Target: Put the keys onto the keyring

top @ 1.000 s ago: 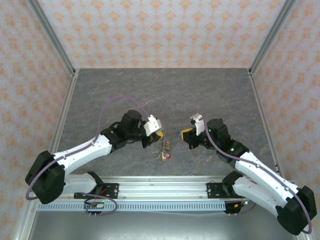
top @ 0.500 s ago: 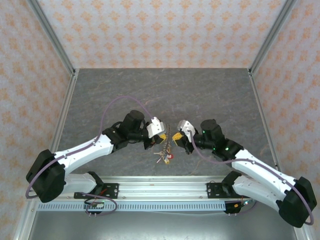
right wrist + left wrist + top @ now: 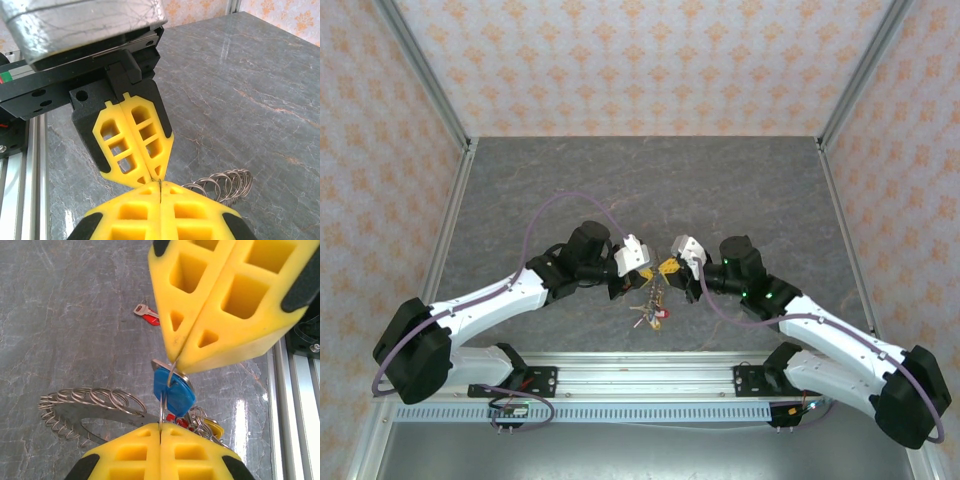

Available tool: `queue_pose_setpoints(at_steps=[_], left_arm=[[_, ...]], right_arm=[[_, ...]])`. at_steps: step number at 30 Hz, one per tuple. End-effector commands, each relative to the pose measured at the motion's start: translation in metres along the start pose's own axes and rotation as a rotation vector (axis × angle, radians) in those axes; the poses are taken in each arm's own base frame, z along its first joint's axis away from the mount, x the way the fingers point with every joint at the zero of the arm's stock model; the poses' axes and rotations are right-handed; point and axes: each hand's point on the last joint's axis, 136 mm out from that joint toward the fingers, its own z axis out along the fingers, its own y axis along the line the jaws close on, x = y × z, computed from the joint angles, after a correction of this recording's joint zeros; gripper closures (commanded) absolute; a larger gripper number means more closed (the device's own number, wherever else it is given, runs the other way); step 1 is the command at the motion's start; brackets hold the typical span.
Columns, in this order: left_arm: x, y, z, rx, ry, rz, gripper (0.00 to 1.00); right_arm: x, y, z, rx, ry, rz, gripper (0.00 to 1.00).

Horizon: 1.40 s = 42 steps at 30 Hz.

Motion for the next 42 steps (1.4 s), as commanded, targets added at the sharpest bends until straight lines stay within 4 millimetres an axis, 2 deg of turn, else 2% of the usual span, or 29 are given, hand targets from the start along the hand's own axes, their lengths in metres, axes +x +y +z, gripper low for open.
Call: queue_pose_setpoints(at_steps=[1,6,18,26,37,42], left_arm=[[-0.028,0.007,-0.002,-0.033,-0.065,0.027,1.0],[-0.027,0.009,-0.002,-0.045,-0.065,0.018,1.0],[-0.031,0.005,-0.003,-0.023,-0.076,0.028,1.0],[-0.029,0.003,-0.002,-0.01,-0.071,0.03,1.0],[-0.034,0.002,-0.004,-0.01,-0.087,0.038,1.0],[-0.034,0.002,-0.004,-0.009,-0.091,0.038,1.0]], right_arm=[[-0.007,0.011,-0.001,-0.055,-0.014,-0.025,1.0],[-0.002,0.015,-0.002,-0.082,0.013,-0.016,1.0],[-0.012,-0.003,0.011,-0.015,-0.022,-0.002,1.0],[-0.017,-0.011,0.011,0.035,-0.071,0.016,1.0],[0.005,-0.03,0.009,0.155,0.04,0.011,1.0],[0.004,-0.025,0.008,0.13,0.04,0.017,1.0]])
